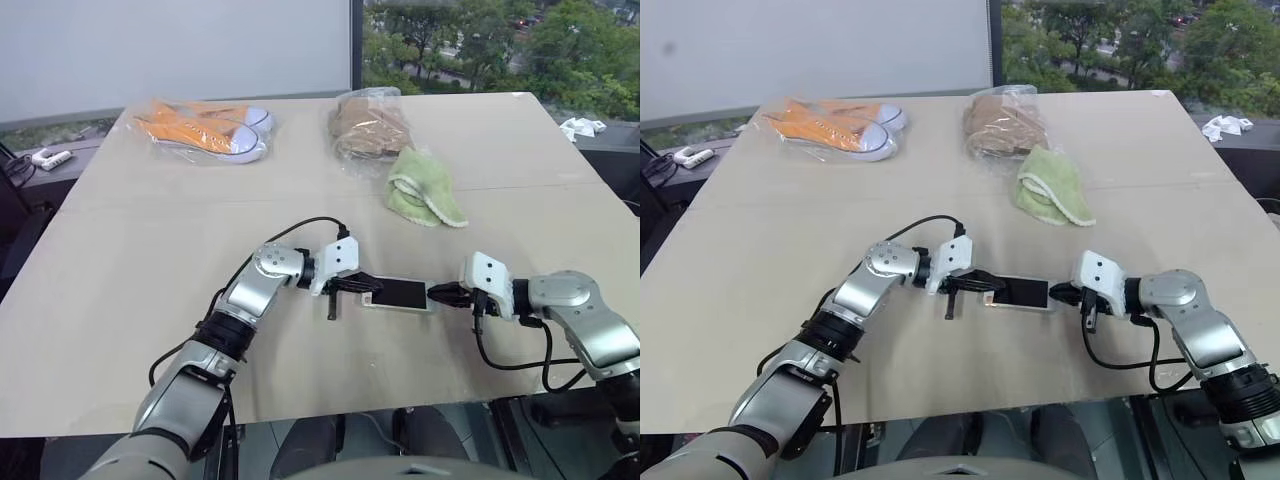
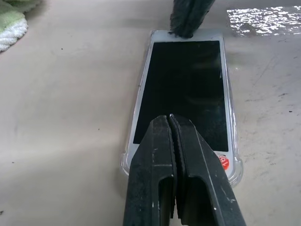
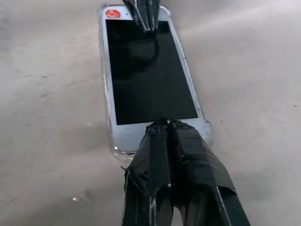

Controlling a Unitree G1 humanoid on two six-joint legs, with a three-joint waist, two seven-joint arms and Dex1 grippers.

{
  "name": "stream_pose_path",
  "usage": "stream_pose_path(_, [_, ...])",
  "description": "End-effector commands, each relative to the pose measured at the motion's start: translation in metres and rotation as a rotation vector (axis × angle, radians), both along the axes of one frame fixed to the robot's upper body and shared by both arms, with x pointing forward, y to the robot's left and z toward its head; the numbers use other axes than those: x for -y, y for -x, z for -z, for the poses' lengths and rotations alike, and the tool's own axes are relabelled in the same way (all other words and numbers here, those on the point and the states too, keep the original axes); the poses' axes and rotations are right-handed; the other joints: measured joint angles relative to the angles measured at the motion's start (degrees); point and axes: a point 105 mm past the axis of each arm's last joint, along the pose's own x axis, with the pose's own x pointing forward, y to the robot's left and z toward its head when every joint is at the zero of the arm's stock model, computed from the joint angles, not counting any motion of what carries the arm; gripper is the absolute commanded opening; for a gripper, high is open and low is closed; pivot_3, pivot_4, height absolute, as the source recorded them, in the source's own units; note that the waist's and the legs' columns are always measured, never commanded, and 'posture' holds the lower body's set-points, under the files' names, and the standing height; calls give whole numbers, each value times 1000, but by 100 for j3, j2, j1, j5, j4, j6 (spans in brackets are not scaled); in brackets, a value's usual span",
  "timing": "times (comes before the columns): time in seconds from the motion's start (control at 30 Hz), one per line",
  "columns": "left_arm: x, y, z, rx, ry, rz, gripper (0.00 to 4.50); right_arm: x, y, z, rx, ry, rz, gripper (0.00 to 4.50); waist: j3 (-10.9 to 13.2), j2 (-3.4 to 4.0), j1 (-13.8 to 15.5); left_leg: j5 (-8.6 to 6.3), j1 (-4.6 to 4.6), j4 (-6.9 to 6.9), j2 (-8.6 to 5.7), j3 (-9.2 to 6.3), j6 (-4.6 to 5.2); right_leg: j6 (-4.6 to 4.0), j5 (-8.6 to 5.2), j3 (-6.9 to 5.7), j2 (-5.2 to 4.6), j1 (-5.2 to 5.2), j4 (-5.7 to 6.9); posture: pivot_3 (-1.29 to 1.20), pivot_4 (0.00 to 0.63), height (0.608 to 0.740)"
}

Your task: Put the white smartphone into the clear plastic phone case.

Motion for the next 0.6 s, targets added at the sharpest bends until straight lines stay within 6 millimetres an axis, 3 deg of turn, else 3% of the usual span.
stream_pose_path(0.03, [-3,5,19,-41,-65,-8,47,7,27,39,-216,75,-22,0,-1,1,3,0,0,0,0,-1,1,0,0,-2,0,1,-3,0,150,740])
stream_pose_path(0.4, [-3,6,19,-35,-65,-12,47,9,47,42,-316,97,-73,0,-6,9,48,-2,-11,-16,-2,-33,-1,3,-1,-37,-7,30,-77,0,150,740])
stream_pose_path(0.6, [-3,7,20,-40,-70,-8,47,-10,36,20,-223,-63,-93,0,-7,11,42,-2,-10,-22,-1,-40,-2,4,-2,-40,-6,34,-79,0,150,740])
